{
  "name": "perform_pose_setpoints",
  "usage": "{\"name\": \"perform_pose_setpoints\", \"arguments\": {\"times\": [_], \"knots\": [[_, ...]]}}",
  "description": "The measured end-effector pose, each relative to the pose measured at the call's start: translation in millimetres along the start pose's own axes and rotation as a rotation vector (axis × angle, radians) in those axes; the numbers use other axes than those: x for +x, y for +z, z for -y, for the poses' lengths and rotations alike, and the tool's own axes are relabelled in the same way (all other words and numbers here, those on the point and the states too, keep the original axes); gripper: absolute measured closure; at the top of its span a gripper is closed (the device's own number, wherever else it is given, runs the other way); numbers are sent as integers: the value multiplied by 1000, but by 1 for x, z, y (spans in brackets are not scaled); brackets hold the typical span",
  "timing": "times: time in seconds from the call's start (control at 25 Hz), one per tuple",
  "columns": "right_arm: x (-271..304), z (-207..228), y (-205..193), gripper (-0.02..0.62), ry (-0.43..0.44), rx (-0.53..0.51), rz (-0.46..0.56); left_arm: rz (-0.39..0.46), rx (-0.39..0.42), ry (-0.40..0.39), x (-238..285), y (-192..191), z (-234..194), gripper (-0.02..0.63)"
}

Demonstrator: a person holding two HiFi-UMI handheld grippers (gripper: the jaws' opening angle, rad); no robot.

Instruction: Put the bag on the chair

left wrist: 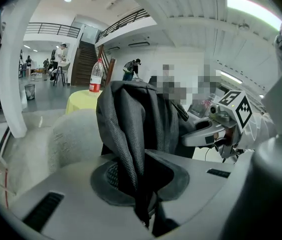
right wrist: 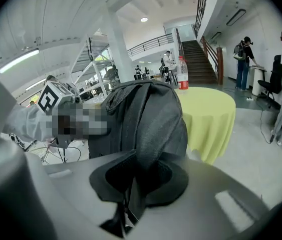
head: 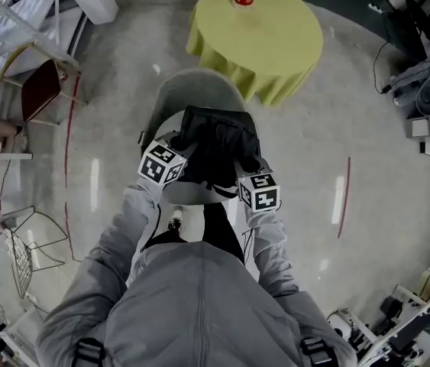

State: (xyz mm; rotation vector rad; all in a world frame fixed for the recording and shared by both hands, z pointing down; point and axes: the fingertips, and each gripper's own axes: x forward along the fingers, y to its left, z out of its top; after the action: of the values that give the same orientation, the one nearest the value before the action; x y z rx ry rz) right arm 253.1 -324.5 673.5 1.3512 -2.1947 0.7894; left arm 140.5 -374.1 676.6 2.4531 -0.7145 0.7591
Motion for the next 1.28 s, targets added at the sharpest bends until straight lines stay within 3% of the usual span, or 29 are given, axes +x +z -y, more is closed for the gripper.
{"name": "perform_pose_setpoints", "arguments": {"times": [0.44,0.68,0.92,1.16,1.28], "knots": [[76,54,-10,548,38,28,-84,-72,-77,52,70,-7,-55,552],[110,72,-27,546,46,32,-171,-151,-130,68,101,-25,-80,541],[129,83,-26,541,42,24,-170,-165,-147,77,117,-30,-98,526],[127,89,-26,443,-31,-87,-238,-244,-116,63,111,-48,-105,435],[117,85,-29,411,-50,-78,-250,-278,-78,79,100,-65,-103,395]]}}
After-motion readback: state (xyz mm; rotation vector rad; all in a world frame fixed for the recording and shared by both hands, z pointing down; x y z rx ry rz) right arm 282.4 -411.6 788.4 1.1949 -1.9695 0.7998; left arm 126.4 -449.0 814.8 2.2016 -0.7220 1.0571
